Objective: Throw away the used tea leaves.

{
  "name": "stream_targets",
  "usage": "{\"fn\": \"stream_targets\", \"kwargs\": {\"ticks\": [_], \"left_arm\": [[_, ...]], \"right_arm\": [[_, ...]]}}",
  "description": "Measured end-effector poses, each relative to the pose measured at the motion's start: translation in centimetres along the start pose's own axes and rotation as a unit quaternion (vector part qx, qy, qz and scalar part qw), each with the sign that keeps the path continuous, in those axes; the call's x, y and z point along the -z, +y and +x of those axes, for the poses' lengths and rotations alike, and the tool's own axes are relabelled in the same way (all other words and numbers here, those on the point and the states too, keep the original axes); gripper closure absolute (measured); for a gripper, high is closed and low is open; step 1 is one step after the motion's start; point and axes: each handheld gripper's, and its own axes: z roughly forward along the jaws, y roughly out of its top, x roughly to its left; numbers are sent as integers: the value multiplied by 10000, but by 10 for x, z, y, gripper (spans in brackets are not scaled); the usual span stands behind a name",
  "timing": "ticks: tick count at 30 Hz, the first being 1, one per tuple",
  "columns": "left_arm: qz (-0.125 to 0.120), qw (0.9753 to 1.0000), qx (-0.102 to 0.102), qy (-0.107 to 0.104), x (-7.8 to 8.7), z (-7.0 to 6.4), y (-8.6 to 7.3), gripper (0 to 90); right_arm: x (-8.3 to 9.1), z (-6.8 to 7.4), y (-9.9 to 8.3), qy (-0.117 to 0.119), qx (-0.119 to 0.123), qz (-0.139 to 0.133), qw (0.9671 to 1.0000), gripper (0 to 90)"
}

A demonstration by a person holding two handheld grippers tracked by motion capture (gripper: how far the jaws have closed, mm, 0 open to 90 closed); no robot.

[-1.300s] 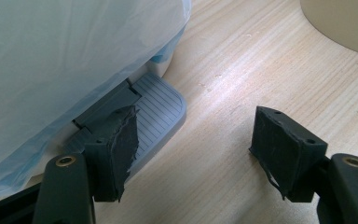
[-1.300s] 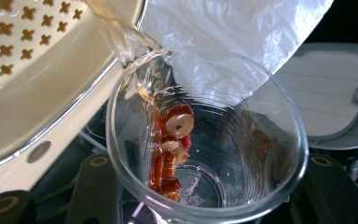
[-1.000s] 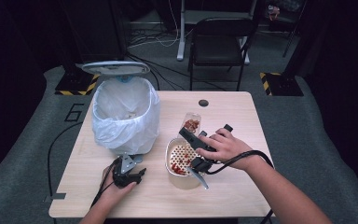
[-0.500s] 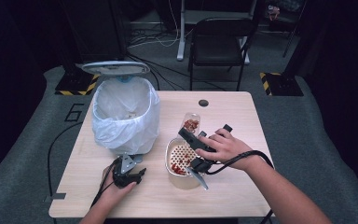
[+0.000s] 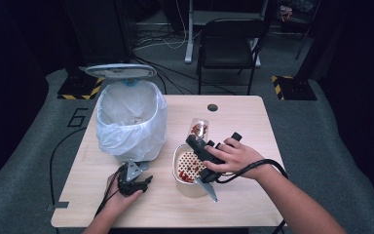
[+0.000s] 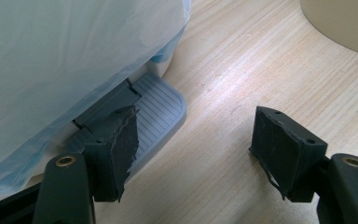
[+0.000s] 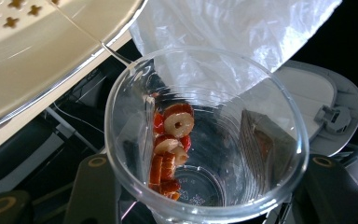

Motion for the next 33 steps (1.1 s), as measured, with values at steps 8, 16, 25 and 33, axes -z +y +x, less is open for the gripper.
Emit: {"fn": "stream_targets", "kwargs": {"ticks": [8,16,25,33], "left_arm": [[1,10000,5,9,0,0,0,314],[-1,10000,5,11,0,0,0,314],[0,10000,2,10,0,0,0,314],[-2,10000,4,11,0,0,0,314]], "right_arm": [[0,3,2,-187,69,41,9998,449],[1,3,2,-242,111,40,9996,448],[1,2,3,-307,188,91,9993,443],[1,1,3,-336,180,81,9992,442]]}}
